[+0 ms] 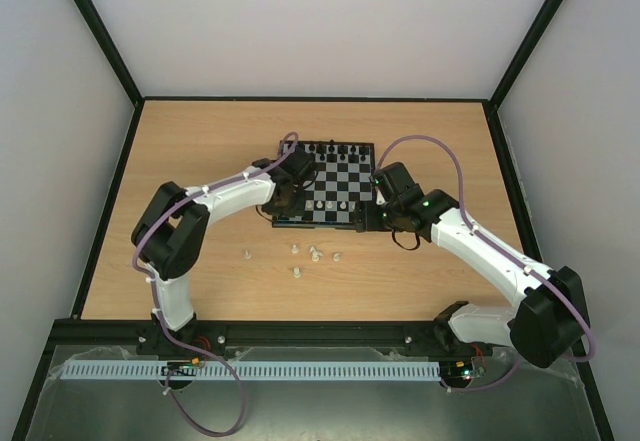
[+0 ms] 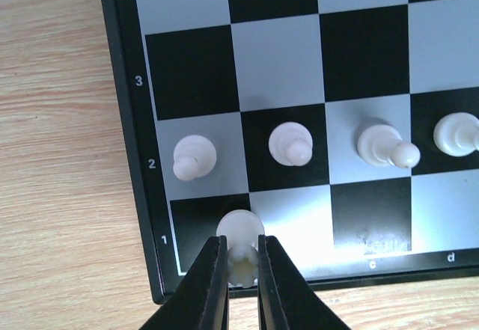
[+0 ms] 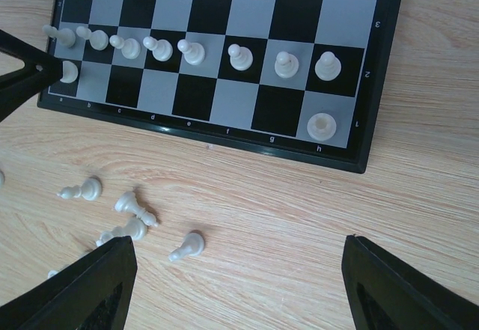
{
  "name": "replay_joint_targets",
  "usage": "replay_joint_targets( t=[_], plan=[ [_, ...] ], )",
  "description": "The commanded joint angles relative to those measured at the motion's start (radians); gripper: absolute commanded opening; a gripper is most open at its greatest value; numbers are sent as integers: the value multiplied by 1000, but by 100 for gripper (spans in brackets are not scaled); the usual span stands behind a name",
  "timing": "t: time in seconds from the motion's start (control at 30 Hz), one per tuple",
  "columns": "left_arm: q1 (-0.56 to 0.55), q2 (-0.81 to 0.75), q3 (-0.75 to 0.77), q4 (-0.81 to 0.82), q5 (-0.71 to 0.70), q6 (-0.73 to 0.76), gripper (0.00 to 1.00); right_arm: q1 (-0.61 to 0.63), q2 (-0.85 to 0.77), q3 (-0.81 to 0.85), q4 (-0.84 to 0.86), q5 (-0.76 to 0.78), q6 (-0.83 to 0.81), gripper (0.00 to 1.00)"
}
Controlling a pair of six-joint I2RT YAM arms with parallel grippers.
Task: Set up the chess pieces on the board
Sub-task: Place the chess piece on the chessboard, then pick up the chess piece at the center of the board.
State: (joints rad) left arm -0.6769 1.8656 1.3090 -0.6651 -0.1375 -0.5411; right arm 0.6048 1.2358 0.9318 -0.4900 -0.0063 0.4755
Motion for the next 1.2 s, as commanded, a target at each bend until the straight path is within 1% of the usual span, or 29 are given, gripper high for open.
replay_joint_targets(
  t=[0.0,0.37,0.83,1.0,1.1,1.17],
  plan=[
    [-2,27,30,-30,-36,4,7,5,-19,-20,-42,12,-2,76],
    [-1,27,7,-34,-49,-6,11,5,-16,-25,-38,8,-3,76],
    [-2,-15,-29,-36,-49,-18,23,5,-5,-26,-36,8,-1,76],
    [-5,-81,-20,-61,-63,-30,27,6,-6,-29,-38,7,0,76],
    [-22,-164,-20,-65,-71,-35,35,6,1,-38,-34,-3,3,76],
    [-37,-233,-22,-63,-70,-34,42,6,11,-51,-23,-21,6,76]
  ],
)
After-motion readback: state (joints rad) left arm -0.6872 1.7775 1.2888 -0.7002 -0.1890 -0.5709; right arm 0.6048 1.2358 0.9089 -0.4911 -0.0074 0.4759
